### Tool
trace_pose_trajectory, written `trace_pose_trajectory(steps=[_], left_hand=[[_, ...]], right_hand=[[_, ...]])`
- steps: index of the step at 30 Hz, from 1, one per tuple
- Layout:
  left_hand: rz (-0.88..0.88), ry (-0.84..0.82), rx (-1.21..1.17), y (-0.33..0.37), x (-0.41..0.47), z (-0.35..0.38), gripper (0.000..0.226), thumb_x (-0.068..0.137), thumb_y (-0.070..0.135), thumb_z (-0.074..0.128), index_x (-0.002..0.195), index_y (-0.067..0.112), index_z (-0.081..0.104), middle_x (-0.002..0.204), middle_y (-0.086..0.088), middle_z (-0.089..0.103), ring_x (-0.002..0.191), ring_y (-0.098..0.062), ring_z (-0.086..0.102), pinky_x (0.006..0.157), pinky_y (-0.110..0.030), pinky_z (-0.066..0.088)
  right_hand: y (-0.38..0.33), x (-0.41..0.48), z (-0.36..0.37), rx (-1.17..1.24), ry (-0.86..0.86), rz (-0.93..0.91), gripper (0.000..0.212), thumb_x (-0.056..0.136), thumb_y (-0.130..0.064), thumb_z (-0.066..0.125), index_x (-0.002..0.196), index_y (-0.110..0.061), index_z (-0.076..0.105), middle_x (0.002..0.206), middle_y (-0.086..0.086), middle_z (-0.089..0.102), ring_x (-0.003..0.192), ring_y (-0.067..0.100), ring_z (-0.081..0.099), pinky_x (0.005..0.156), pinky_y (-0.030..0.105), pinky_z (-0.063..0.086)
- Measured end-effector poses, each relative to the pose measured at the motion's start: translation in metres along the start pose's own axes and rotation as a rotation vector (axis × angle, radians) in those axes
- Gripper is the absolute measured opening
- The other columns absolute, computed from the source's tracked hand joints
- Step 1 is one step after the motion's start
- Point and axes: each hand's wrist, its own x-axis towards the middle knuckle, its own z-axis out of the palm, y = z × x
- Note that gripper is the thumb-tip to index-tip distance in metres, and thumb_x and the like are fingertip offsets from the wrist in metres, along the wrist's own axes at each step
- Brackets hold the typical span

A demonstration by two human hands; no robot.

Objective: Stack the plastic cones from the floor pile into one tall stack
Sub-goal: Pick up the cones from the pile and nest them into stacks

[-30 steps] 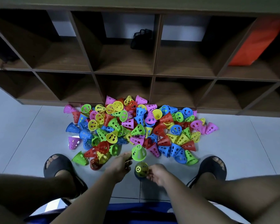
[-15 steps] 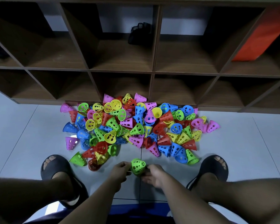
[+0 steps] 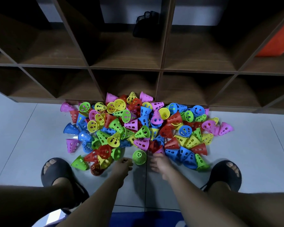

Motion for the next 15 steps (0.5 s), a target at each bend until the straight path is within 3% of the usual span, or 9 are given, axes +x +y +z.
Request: trace_pose_trajectory(steps=[3,6,8,10,12,15], left_hand=[[0.035,0.071,-0.054,0.013,0.01,-0.008,0.013,0.107,0.018,0.057,0.113,0.013,0.067,0.111,-0.013,0.073,0.09,-0.022,0.066,0.069,-0.032,0.047],[0.077,0.13,-0.108,0.029,0.016,-0.015,0.01,0.107,0.019,0.058,0.112,0.015,0.066,0.11,-0.011,0.072,0.094,-0.024,0.068,0.074,-0.035,0.051],[0.101,0.152,-0.15,0.038,0.019,-0.02,0.009,0.106,0.017,0.059,0.11,0.014,0.066,0.109,-0.013,0.07,0.093,-0.026,0.066,0.078,-0.04,0.053],[0.124,0.159,-0.187,0.043,0.021,-0.024,0.009,0.105,0.013,0.06,0.109,0.012,0.067,0.109,-0.017,0.07,0.091,-0.028,0.064,0.079,-0.043,0.055],[0.133,0.146,-0.214,0.047,0.023,-0.027,0.011,0.105,0.013,0.06,0.112,0.011,0.068,0.108,-0.02,0.071,0.088,-0.029,0.064,0.075,-0.043,0.054],[0.134,0.094,-0.212,0.052,0.024,-0.029,0.017,0.107,0.015,0.057,0.12,0.016,0.069,0.099,-0.012,0.068,0.083,-0.025,0.058,0.069,-0.036,0.049]], right_hand=[[-0.012,0.011,-0.018,-0.491,0.207,-0.217,0.027,0.1,-0.008,0.053,0.115,-0.026,0.067,0.11,-0.005,0.07,0.098,0.02,0.069,0.084,0.035,0.059],[-0.019,0.018,-0.029,-0.724,0.299,-0.415,0.027,0.098,-0.006,0.058,0.114,-0.023,0.071,0.119,-0.005,0.063,0.106,0.02,0.066,0.083,0.028,0.053],[-0.023,0.02,-0.034,-0.837,0.326,-0.507,0.023,0.098,-0.008,0.059,0.111,-0.023,0.072,0.127,-0.009,0.055,0.099,0.018,0.064,0.074,0.026,0.05],[-0.024,0.021,-0.037,-0.939,0.279,-0.559,0.022,0.096,-0.005,0.059,0.104,-0.021,0.072,0.132,-0.014,0.051,0.096,0.015,0.062,0.073,0.027,0.052],[-0.025,0.022,-0.039,-1.041,0.184,-0.567,0.023,0.094,-0.003,0.059,0.103,-0.018,0.075,0.136,-0.013,0.053,0.105,0.016,0.063,0.085,0.031,0.054],[-0.026,0.022,-0.04,-1.227,0.081,-0.546,0.031,0.094,-0.006,0.06,0.118,-0.018,0.074,0.144,-0.008,0.053,0.113,0.021,0.063,0.094,0.034,0.053]])
